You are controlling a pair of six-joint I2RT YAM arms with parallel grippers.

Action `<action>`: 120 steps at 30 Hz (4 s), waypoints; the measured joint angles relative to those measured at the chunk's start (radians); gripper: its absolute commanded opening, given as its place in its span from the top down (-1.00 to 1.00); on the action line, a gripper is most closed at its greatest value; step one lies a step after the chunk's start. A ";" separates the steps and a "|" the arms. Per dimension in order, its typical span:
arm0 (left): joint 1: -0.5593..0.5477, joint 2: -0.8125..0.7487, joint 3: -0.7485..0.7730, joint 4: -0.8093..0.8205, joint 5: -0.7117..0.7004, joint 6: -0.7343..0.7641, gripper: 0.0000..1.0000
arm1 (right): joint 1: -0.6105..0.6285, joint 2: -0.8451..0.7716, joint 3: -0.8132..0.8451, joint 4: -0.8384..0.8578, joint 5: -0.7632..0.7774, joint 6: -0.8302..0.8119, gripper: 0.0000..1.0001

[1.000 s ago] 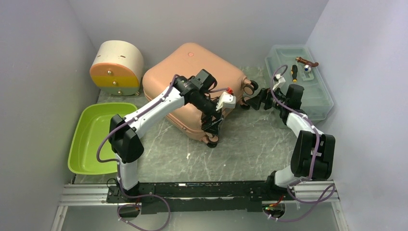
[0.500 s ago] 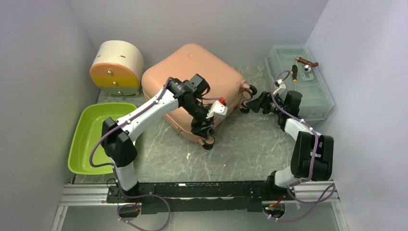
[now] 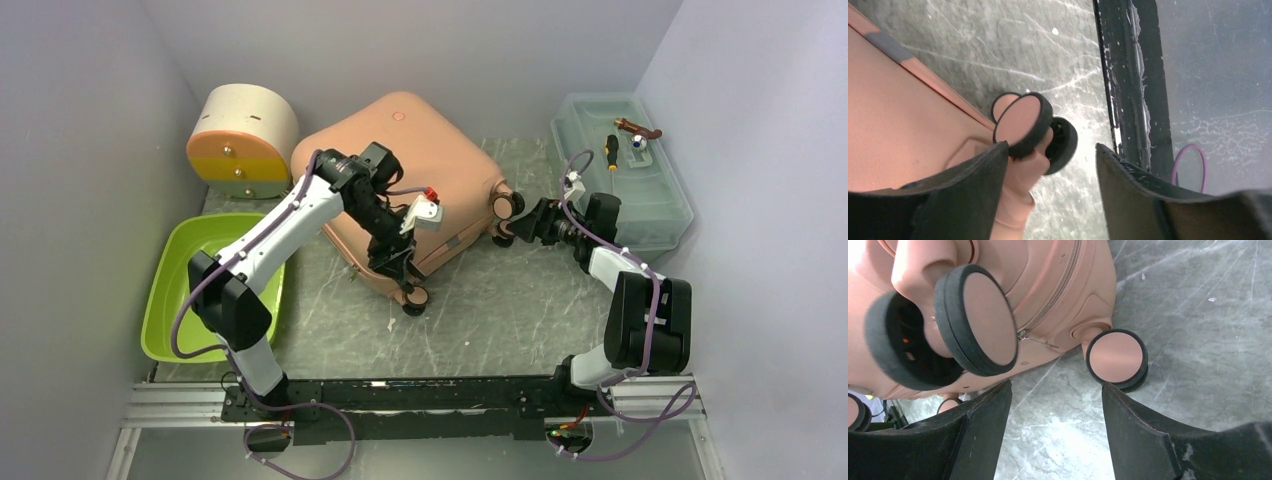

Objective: Open, take out, and arrange the luggage
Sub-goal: Pick up the wheels of luggage from the luggage, then pick up the zipper from the luggage.

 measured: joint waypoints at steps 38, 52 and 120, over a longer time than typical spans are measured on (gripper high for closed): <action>-0.319 0.571 0.420 0.984 -0.784 0.097 -0.76 | -0.220 -0.239 0.036 -0.241 -0.106 -0.195 -0.46; -0.336 0.582 0.433 0.997 -0.898 0.051 -0.01 | -0.100 -0.042 0.005 -0.219 -0.175 -0.186 -0.47; -0.233 0.434 0.548 0.627 -0.726 -0.237 1.00 | 0.250 0.168 -0.097 0.793 -0.193 -0.275 -0.27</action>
